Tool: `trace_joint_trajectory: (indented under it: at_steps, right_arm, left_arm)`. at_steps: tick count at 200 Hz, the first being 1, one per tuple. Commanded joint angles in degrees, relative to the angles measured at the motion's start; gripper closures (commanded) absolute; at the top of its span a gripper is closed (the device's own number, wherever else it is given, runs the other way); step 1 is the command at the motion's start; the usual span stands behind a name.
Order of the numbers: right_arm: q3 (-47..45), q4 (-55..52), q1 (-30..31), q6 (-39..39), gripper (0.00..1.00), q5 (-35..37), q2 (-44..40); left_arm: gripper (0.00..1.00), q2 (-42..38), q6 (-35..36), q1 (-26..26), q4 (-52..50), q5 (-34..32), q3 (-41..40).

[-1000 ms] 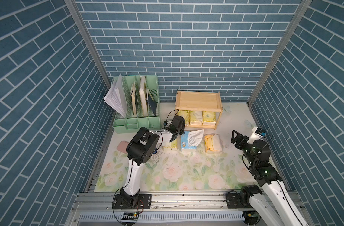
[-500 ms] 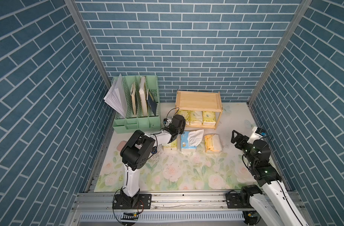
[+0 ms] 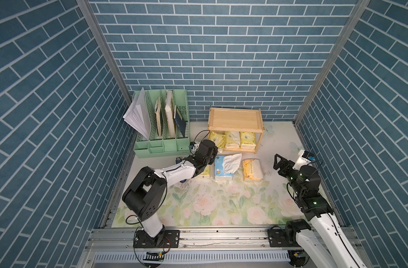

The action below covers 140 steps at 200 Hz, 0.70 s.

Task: Remove the tissue boxes from the shelf
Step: Pick up a box of tissues from the shelf.

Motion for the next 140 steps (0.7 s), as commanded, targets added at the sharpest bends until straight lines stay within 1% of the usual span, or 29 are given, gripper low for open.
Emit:
trace_joint_trajectory:
  at_steps: [1,54,83,101,140]
  right_arm:
    - [-0.98,1.68,-0.19,-1.41,0.12,-0.98,-0.37]
    - [-1.77,1.51,-0.19,-1.58,0.12,-1.94,-0.64]
    - [-2.21,1.87,-0.19,-1.19,0.12,-2.55,-0.73]
    - [-2.44,2.11,-0.19,-0.53,0.12,-2.85,-0.89]
    - [-2.90,2.65,-0.21,-0.22,0.12,-3.18,-0.93]
  left_arm:
    - [1.00,-5.94,2.45,-1.04,-5.00,-3.17,-3.59]
    - [1.00,-19.83,2.60,-2.90,-13.18,-5.52,-10.71]
    - [1.00,-27.66,2.20,-5.06,-20.88,-7.97,-12.54]
    - [1.00,-32.84,0.71,-6.04,-24.47,-9.13,-14.45]
    - [1.00,-41.48,-2.05,-7.28,-31.61,-7.93,-17.60]
